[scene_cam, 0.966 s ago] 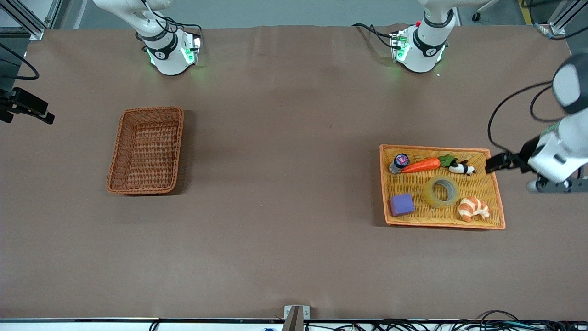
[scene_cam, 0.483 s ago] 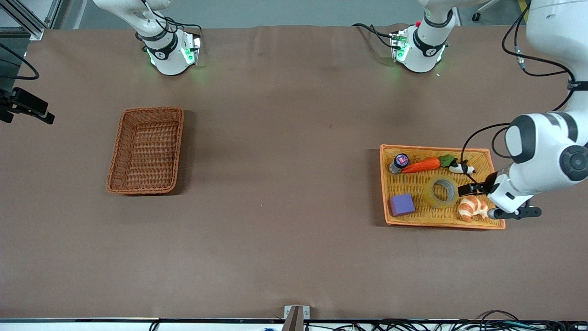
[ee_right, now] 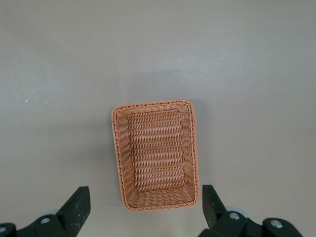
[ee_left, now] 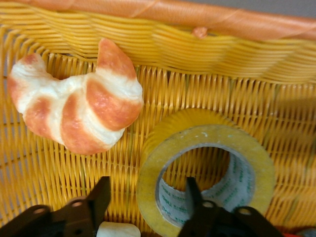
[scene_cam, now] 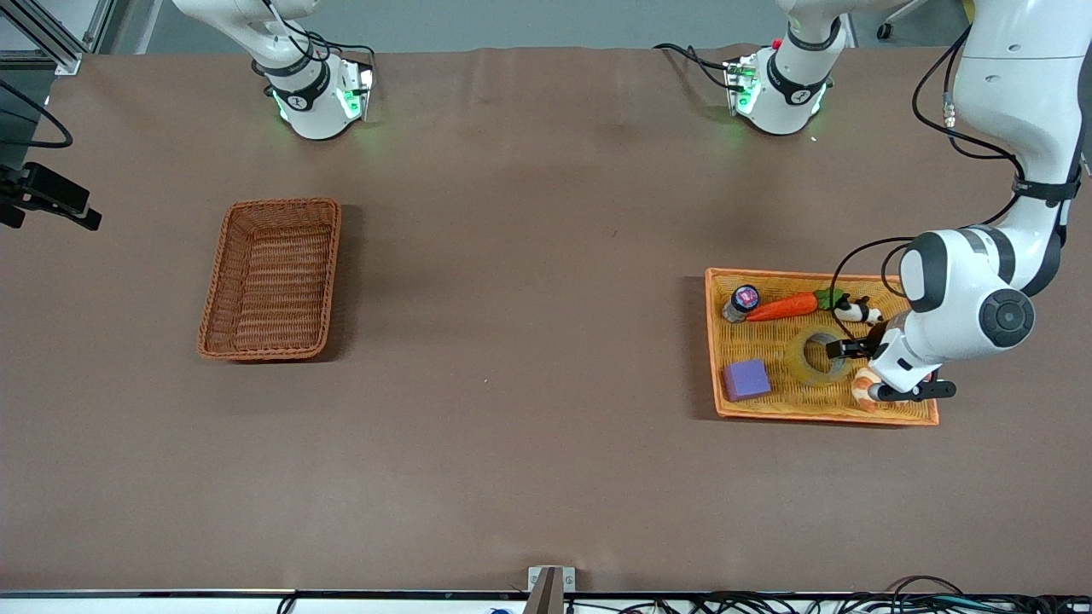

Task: Move tape to another basket
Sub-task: 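Close the left gripper on the yellow tape roll's rim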

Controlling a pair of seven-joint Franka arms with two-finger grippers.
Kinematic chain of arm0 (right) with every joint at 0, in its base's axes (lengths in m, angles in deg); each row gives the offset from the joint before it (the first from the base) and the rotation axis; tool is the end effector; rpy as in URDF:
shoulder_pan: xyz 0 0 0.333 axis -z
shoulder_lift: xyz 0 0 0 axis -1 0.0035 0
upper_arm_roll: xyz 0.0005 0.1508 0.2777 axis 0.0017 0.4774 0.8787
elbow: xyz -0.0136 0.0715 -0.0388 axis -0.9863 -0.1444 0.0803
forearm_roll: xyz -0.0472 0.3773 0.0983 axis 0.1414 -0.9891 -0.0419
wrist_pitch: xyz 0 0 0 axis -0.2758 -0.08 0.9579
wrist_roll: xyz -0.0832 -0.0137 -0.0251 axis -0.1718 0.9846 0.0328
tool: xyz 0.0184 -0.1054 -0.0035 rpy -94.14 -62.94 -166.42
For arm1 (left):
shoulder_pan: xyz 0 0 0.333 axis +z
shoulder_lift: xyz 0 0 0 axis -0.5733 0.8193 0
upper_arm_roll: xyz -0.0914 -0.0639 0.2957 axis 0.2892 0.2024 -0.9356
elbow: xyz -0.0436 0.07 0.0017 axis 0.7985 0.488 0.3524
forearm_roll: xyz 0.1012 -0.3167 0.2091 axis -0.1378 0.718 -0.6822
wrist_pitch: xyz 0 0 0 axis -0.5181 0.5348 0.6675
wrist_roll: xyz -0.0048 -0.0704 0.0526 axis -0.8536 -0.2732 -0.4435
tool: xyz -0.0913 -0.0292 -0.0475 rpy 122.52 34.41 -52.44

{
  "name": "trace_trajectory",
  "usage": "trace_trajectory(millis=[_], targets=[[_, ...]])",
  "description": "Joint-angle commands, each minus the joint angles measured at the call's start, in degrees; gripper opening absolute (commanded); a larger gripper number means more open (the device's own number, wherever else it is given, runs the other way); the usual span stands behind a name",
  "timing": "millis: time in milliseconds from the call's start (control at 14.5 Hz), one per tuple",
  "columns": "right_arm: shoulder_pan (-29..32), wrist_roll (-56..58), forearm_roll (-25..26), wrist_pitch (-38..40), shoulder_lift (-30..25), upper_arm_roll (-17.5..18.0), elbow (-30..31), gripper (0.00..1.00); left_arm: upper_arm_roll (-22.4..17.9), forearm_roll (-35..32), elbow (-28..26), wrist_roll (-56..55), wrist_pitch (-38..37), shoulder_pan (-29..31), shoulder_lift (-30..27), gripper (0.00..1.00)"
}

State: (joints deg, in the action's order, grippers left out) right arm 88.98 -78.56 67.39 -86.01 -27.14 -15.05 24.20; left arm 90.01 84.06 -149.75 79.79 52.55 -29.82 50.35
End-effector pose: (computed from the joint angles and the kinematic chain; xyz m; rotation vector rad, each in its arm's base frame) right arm 0.5502 -0.0400 0.6545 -3.1162 0.0919 0.0204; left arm 0.6207 0.0222 0.2219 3.1187 0.0673 -0.2132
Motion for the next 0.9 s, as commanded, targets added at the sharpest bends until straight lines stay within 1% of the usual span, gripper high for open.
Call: trace_trajectory(millis=[0,138,207,276,414,552,690,828], targets=[[0.47,0.81,-0.28,-0.20,-0.49,0.18,0.67,1.00,0.10,-1.96,-0.47,-1.39,0.91,-0.15,-0.06,0.43],[0.47,0.81,-0.28,-0.29,-0.49,0.18,0.67,1.00,0.19,-1.96,-0.47,-2.89,0.74,-0.15,-0.06,0.17],[0.47,0.81,-0.28,-0.29,-0.49,0.18,0.67,1.00,0.27,-1.96,-0.30,-3.15,0.30,-0.15,-0.67,0.07],[0.47,0.81,-0.28,-0.29,-0.49,0.18,0.67,1.00,0.36,-1.96,-0.21,-3.16,-0.05,-0.06,-1.72,0.03],[0.47,0.81,-0.28,-0.29,-0.49,0.18,0.67,1.00,0.62,-1.96,0.49,-3.24,-2.76,-0.32,-4.44,0.00],[0.47,0.81,-0.28,-0.29,-0.49,0.18,0.67,1.00,1.06,-1.96,3.12,-4.55,-8.64,-0.76,-7.52,0.00],[0.47,0.81,-0.28,-0.29,-0.49,0.18,0.67,1.00,4.82,-1.87,7.68,-7.71,-16.28,-0.77,-9.54,0.00],[0.47,0.81,-0.28,-0.29,-0.40,0.18,0.67,1.00,9.39,-2.22,11.99,-13.32,-21.30,-0.85,-9.55,0.00]])
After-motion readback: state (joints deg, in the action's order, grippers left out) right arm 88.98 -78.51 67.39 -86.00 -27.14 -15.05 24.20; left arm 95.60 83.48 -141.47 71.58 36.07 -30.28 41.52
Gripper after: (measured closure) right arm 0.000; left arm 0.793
